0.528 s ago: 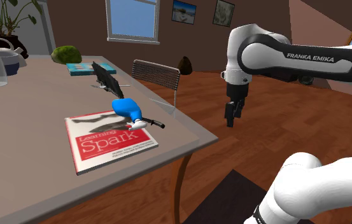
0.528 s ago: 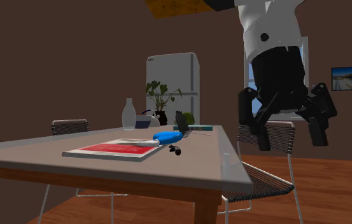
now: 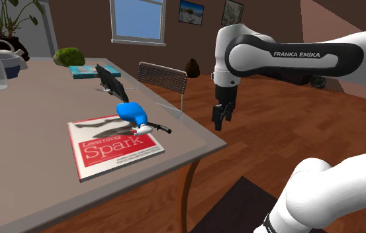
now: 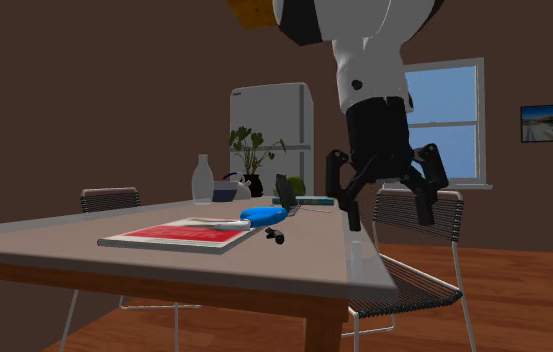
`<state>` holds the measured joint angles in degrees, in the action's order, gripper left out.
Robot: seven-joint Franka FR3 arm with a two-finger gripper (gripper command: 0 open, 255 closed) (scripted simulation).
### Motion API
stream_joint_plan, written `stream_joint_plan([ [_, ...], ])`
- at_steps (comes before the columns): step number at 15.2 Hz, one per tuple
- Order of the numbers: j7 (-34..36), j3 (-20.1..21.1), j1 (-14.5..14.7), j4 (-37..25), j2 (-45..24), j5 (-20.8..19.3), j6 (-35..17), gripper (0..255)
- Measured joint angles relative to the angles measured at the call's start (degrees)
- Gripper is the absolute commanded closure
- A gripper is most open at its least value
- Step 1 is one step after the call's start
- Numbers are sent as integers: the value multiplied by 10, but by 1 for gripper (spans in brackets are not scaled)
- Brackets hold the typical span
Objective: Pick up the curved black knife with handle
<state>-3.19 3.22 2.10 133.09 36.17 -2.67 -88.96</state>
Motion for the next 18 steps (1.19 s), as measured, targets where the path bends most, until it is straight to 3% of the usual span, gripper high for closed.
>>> stream_joint_plan([
  [10,84,68,22,-131,-178,20,-77,0],
  [18,152,112,40,-281,-326,-4,-96,0],
])
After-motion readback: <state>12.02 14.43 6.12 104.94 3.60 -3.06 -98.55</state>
